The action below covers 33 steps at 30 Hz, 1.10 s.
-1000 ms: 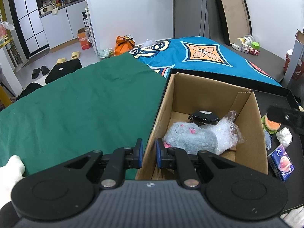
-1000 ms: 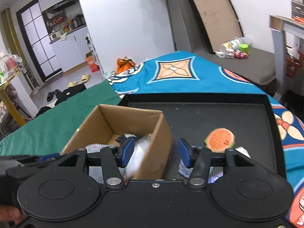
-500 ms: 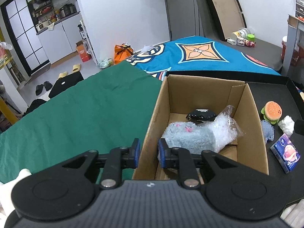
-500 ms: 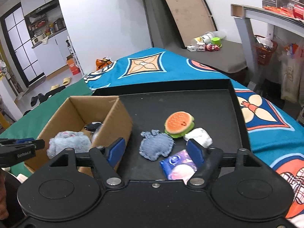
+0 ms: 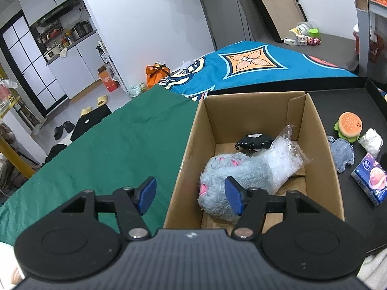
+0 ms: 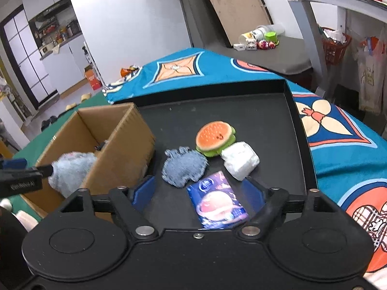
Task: Organize soft objects
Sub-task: 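Move the right tool to the blue tissue pack and grasp it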
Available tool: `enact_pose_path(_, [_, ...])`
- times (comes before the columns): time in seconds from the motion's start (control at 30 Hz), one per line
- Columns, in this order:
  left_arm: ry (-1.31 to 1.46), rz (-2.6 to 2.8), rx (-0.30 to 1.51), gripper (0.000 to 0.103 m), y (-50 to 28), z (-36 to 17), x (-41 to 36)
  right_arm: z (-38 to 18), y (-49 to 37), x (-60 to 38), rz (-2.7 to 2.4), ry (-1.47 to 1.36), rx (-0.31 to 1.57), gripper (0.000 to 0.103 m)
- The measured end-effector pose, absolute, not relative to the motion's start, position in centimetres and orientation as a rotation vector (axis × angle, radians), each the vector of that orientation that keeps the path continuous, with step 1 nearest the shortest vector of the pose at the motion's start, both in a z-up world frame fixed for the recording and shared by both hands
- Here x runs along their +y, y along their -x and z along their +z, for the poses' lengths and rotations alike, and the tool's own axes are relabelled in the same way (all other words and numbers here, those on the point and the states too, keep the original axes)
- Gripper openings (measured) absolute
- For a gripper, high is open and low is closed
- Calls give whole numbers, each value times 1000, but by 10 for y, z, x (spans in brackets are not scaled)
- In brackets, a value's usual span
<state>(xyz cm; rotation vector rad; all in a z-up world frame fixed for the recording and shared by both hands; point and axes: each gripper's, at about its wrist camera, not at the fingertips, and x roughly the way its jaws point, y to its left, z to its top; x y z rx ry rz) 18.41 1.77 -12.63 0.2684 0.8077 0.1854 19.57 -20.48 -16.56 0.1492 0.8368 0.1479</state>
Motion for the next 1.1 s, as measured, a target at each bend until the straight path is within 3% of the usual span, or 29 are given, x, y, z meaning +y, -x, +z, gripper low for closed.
enact_pose_path(0.73, [-416, 240, 854, 65, -197, -140, -7, -214, -207, -212, 153, -105, 917, 81])
enact_pose_path(0.9, [-427, 245, 858, 65, -199, -142, -11, -217, -206, -213, 166, -112, 923, 58])
enact_pose_path(1.1, [-432, 246, 852, 65, -197, -141, -12, -211, -203, -217, 133, -117, 954, 56])
